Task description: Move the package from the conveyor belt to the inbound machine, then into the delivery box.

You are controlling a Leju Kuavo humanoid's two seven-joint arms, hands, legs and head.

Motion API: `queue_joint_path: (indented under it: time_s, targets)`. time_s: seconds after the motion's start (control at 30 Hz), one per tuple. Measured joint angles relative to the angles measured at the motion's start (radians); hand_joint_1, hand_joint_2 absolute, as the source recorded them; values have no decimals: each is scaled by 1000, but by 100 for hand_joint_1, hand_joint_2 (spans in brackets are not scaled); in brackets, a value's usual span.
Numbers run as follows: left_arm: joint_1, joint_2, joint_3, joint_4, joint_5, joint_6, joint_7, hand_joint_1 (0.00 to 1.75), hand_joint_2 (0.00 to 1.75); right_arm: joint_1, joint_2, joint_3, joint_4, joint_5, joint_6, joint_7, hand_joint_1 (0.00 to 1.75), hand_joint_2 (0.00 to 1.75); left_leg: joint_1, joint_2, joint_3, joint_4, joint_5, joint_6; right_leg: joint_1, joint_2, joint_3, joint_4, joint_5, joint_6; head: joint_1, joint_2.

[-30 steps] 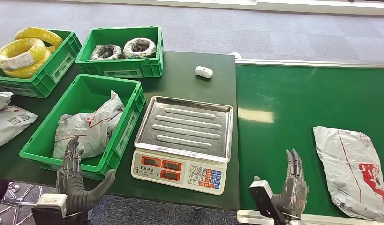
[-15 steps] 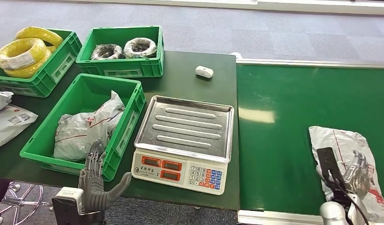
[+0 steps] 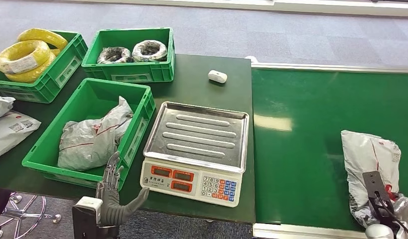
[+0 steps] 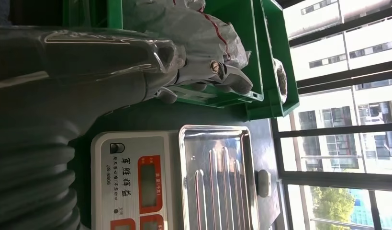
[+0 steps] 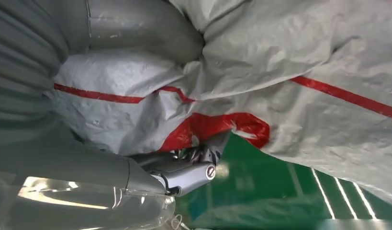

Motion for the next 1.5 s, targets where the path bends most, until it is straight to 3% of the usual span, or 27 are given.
queue_joint_path:
  time_s: [0.17, 0.3, 0.4, 0.6, 0.73, 0.83, 1.0, 1.13, 1.3, 1.5]
  targets:
    - [-2, 0, -1, 8, -10, 3, 9, 0, 175, -18, -2, 5, -2, -33, 64, -42, 175, 175, 0, 1, 0, 0, 0, 0, 0, 1, 1, 0, 0, 0, 0, 0]
    - [-3, 0, -2, 15, -10, 24, 8, 0, 175, -33, 6, 46, -46, -98, 94, -129, 175, 175, 0, 2, -1, 0, 0, 0, 0, 2, 1, 0, 0, 0, 0, 0]
    - [-3, 0, -3, 16, -9, 39, 3, 0, 175, -35, 25, 94, -134, -168, 53, -223, 175, 175, 0, 0, -1, 0, 2, 1, 0, 0, 0, 1, 0, 0, 0, 0]
    - [-12, 0, -4, 18, -10, 32, -9, 0, 175, -20, 67, 225, -398, -258, -91, -328, 175, 175, 0, 0, -2, 0, 2, 1, 0, 0, -1, 1, 0, 0, 0, 0]
    - [-40, 0, -3, 24, -25, -3, -19, 0, 175, -25, 109, 383, -575, -94, -150, -365, 175, 175, 1, 2, -2, -1, 2, 0, 1, 2, -1, 2, 0, 0, 0, 0]
    - [-67, 0, -1, 32, -36, -32, -26, 0, 175, -68, 155, 535, -640, 58, -71, -330, 175, 175, 2, 1, -1, -1, 3, 0, 2, 2, -1, 2, 1, -1, 0, 0]
    - [-87, -3, 26, 41, -46, -49, -31, 0, 175, -168, 237, 715, -641, 177, 27, -306, 174, 175, 2, 1, -1, -1, 5, -1, 2, 1, -1, 2, 1, -1, 0, 0]
    - [-94, -9, 56, 45, -47, -52, -33, 0, 175, -229, 297, 790, -595, 227, 70, -302, 0, 175, 2, 1, -2, -1, 4, -1, 2, 1, -1, 2, 1, -1, 0, 0]
    - [-108, -21, 94, 56, -54, -57, -35, 0, 175, -288, 359, 842, -501, 234, 84, -315, 0, 175, 2, 0, -2, -1, 4, -1, 2, 0, -2, 2, 1, -1, 0, 0]
    - [-127, -37, 112, 73, -121, -31, -44, 0, 175, -285, 391, 850, -446, 33, 172, -425, 0, 175, 2, 0, -2, -1, 4, -1, 2, 0, -2, 2, 1, -1, 0, 0]
